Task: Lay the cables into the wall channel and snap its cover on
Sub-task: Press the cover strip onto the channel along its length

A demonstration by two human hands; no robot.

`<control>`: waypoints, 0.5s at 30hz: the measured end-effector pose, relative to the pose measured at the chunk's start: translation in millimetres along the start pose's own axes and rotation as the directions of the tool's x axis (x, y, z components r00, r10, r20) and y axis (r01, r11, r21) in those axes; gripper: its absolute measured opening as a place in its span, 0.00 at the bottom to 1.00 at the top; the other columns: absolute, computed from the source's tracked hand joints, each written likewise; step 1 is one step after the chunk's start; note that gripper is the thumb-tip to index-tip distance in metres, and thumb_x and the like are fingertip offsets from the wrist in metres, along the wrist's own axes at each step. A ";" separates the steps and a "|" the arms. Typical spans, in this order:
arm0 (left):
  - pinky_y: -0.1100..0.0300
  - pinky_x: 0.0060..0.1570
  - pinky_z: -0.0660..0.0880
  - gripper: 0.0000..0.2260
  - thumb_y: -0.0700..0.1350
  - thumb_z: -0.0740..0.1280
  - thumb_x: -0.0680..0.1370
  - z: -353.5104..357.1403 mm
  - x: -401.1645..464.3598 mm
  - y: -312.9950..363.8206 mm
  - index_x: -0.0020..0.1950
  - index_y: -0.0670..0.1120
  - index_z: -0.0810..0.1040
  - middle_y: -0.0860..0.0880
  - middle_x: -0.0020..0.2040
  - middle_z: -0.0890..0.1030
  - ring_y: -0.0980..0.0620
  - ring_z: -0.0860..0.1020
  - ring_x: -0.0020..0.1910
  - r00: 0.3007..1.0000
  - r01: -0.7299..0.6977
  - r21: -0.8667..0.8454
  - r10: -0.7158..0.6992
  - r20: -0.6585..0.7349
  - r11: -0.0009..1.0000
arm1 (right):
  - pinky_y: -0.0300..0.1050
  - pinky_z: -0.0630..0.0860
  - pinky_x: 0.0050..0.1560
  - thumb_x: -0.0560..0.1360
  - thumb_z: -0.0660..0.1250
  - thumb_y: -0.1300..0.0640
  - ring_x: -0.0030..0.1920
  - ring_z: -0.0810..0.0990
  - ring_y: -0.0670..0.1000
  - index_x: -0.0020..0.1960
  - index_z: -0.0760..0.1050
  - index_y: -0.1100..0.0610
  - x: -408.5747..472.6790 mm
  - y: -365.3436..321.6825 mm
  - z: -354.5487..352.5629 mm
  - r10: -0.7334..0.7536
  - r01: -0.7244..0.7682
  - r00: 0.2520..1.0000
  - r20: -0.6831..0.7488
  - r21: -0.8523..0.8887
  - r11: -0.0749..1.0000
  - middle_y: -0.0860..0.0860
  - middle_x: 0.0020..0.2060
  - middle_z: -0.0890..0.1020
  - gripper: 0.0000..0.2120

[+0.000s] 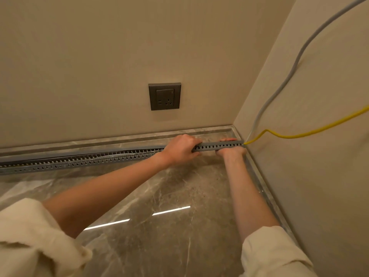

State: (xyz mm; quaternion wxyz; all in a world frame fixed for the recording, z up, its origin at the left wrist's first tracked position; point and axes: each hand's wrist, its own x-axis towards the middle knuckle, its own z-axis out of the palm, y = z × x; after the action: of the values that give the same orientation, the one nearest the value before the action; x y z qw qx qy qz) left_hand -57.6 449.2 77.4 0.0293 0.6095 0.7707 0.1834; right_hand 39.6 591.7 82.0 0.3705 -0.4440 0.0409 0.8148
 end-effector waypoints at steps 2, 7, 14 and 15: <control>0.52 0.36 0.73 0.11 0.54 0.67 0.73 0.9 0.0 -5.0 0.47 0.47 0.75 0.48 0.40 0.80 0.48 0.74 0.37 0.999 0.037 -0.057 -0.036 0.034 0.998 | 0.38 0.68 0.32 0.78 0.43 0.51 0.24 0.68 0.51 0.30 0.62 0.55 5.4 -2.2 -3.7 0.038 -0.039 0.998 0.042 0.014 0.999 0.51 0.21 0.69 0.21; 0.49 0.39 0.76 0.09 0.51 0.65 0.72 -1.5 -10.6 -21.5 0.48 0.48 0.78 0.49 0.40 0.80 0.50 0.76 0.38 0.979 0.165 -0.134 -0.145 0.146 0.977 | 0.36 0.73 0.29 0.79 0.41 0.47 0.22 0.73 0.51 0.31 0.67 0.56 5.1 -7.3 -16.2 0.077 -0.089 0.990 0.122 0.091 0.992 0.53 0.20 0.73 0.26; 0.51 0.41 0.76 0.10 0.49 0.68 0.71 -9.6 -45.3 -56.1 0.49 0.45 0.79 0.46 0.44 0.82 0.47 0.77 0.41 0.935 0.275 -0.002 -0.267 0.233 0.961 | 0.50 0.68 0.67 0.79 0.49 0.47 0.60 0.76 0.57 0.65 0.70 0.59 18.8 -3.0 -26.7 -0.040 0.052 0.996 0.080 -0.157 0.986 0.60 0.60 0.76 0.23; 0.51 0.42 0.76 0.11 0.49 0.69 0.72 -9.5 -52.2 -60.0 0.50 0.45 0.79 0.46 0.44 0.82 0.48 0.77 0.41 0.933 0.284 0.010 -0.279 0.229 0.959 | 0.49 0.68 0.67 0.78 0.52 0.47 0.62 0.74 0.57 0.67 0.68 0.58 18.4 1.1 -27.7 -0.059 0.080 0.995 0.085 -0.269 0.960 0.59 0.62 0.74 0.23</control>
State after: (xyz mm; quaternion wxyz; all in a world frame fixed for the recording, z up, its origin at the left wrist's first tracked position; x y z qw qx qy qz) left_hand -102.6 385.8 57.9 0.1506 0.5095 0.8394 0.1150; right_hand 52.0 590.4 51.1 0.3357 -0.4603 -0.1013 0.8156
